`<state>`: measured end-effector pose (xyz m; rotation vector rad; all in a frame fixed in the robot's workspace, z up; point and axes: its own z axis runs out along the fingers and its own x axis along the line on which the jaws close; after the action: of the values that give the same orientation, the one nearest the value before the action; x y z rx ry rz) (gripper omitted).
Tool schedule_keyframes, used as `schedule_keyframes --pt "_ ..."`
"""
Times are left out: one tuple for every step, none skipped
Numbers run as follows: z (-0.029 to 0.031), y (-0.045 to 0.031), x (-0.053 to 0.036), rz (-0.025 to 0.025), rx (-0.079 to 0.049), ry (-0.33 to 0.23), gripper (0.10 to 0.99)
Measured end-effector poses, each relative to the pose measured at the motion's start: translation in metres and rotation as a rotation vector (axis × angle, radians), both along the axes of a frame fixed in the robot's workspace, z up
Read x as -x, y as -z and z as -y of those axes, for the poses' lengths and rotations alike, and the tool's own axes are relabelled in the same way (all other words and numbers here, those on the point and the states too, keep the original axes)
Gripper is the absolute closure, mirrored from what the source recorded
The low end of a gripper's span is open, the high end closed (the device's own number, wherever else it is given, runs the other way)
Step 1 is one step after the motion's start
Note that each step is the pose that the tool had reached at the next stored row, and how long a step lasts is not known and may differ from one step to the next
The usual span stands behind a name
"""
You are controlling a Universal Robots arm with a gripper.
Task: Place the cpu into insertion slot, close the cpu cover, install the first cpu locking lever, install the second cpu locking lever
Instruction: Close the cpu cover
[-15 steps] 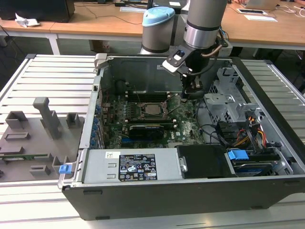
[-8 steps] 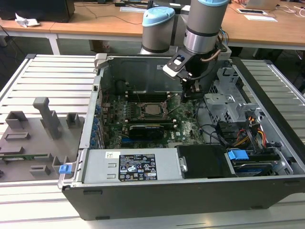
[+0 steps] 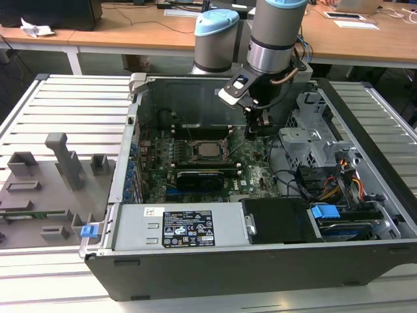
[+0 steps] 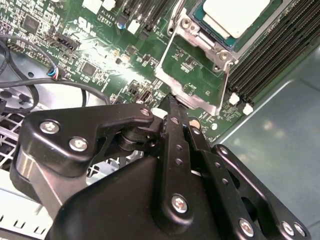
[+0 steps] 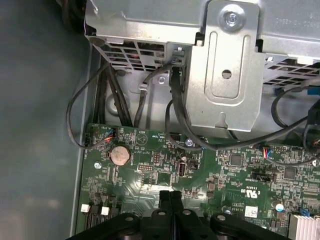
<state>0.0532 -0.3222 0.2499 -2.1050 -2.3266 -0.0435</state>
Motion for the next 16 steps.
schedule_keyframes --pt "0.0000 0.0000 0.0007 0.0000 0.000 0.000 0.980" --pt "0.0000 0.0000 0.0018 0.0000 -0.001 0.000 0.980" --pt "0.0000 0.0001 0.0023 0.0000 -0.001 0.000 0.980" --pt "0.0000 0.0001 0.0027 0.0000 -0.001 0.000 0.980" --pt "0.0000 0.0001 0.0039 0.0000 -0.002 0.000 0.980" --pt "0.0000 0.0001 0.0044 -0.0001 -0.002 0.000 0.980" --pt "0.0000 0.0001 0.0048 0.0000 -0.002 0.000 0.980" --pt "0.0000 0.0001 0.0052 0.0000 -0.002 0.000 0.980" --pt "0.0000 0.0001 0.0058 0.0000 -0.002 0.000 0.980" --pt "0.0000 0.0002 0.0065 0.0000 -0.003 0.000 0.980" --pt "0.0000 0.0002 0.0073 0.0000 -0.003 0.000 0.980" --pt "0.0000 0.0002 0.0078 0.0000 -0.003 0.000 0.980" --pt "0.0000 0.0002 0.0083 0.0000 -0.003 0.000 0.980" --pt "0.0000 0.0002 0.0090 -0.0001 -0.003 0.000 0.980" --pt "0.0000 0.0002 0.0096 0.0000 -0.003 0.000 0.980" --pt "0.0000 0.0002 0.0101 0.0000 -0.003 0.000 0.980"
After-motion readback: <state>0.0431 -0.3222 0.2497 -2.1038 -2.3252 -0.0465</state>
